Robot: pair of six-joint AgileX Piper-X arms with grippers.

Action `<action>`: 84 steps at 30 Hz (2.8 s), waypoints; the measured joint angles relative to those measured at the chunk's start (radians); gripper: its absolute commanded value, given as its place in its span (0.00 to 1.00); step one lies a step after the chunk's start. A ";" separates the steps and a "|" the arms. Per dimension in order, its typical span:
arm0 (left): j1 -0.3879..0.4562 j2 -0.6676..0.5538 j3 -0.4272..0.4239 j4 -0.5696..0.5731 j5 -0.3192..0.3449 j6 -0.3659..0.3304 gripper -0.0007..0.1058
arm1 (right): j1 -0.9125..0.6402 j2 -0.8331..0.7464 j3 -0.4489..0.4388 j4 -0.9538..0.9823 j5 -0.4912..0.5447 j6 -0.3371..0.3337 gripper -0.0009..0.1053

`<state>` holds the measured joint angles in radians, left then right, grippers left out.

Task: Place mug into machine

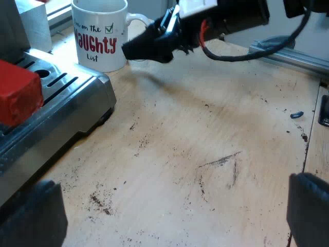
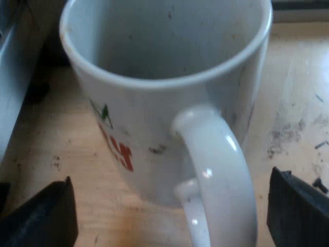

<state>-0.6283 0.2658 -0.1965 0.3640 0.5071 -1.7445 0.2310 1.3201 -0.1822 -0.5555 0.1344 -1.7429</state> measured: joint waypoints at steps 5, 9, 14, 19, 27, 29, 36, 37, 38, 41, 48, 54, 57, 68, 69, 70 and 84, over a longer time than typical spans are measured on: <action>0.000 0.000 0.000 0.000 0.000 0.000 0.84 | 0.000 0.053 -0.046 -0.008 -0.002 0.000 0.45; 0.000 0.000 0.000 0.000 0.000 0.000 0.84 | 0.000 0.086 -0.055 -0.010 0.000 0.000 0.35; 0.000 0.000 0.000 0.000 0.000 0.000 0.84 | -0.001 0.097 -0.055 -0.017 0.002 0.000 0.12; 0.000 0.000 0.000 0.000 0.000 0.000 0.84 | -0.001 0.097 -0.057 -0.017 0.052 0.000 0.01; 0.000 0.000 0.000 0.000 0.000 0.000 0.84 | -0.001 0.097 -0.057 -0.017 0.065 0.000 0.01; 0.000 0.000 0.000 0.000 0.000 0.000 0.84 | -0.001 0.081 -0.057 0.009 0.065 0.000 0.01; 0.000 0.000 0.000 0.000 0.000 0.000 0.84 | -0.001 -0.171 -0.051 0.312 0.065 -0.071 0.01; 0.000 0.000 0.000 0.000 0.000 0.000 0.84 | -0.001 -0.229 -0.051 0.368 0.065 -0.077 0.01; 0.000 0.000 0.000 0.000 0.000 0.000 0.84 | -0.001 -0.258 -0.051 0.386 0.063 -0.079 0.01; 0.000 0.000 0.000 0.000 0.000 0.000 0.84 | -0.001 -0.402 -0.051 0.528 0.022 -0.089 0.01; 0.000 0.000 0.000 0.000 -0.178 0.000 0.84 | 0.034 -0.718 -0.064 0.882 -0.017 -0.136 0.01; 0.000 0.000 0.010 -0.013 -0.217 0.000 0.84 | 0.143 -0.883 -0.141 1.101 -0.017 -0.135 0.01; 0.000 0.000 0.036 -0.048 -0.290 0.002 0.84 | 0.209 -0.901 -0.190 1.134 -0.022 -0.127 0.01; 0.000 0.000 0.091 -0.182 -0.440 0.002 0.84 | 0.496 -0.893 -0.227 1.140 0.047 0.005 0.01; 0.000 0.000 0.104 -0.198 -0.445 0.002 0.84 | 0.534 -0.878 -0.227 1.134 0.077 0.012 0.01; 0.000 0.000 0.112 -0.209 -0.451 0.002 0.84 | 0.567 -0.860 -0.227 1.127 0.097 0.015 0.01; 0.000 0.120 0.113 -0.286 -0.457 0.002 0.84 | 0.682 -0.472 -0.228 0.722 0.171 0.056 0.01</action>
<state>-0.6283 0.3858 -0.0834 0.0785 0.0497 -1.7427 0.9128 0.8478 -0.4100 0.1666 0.3050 -1.6866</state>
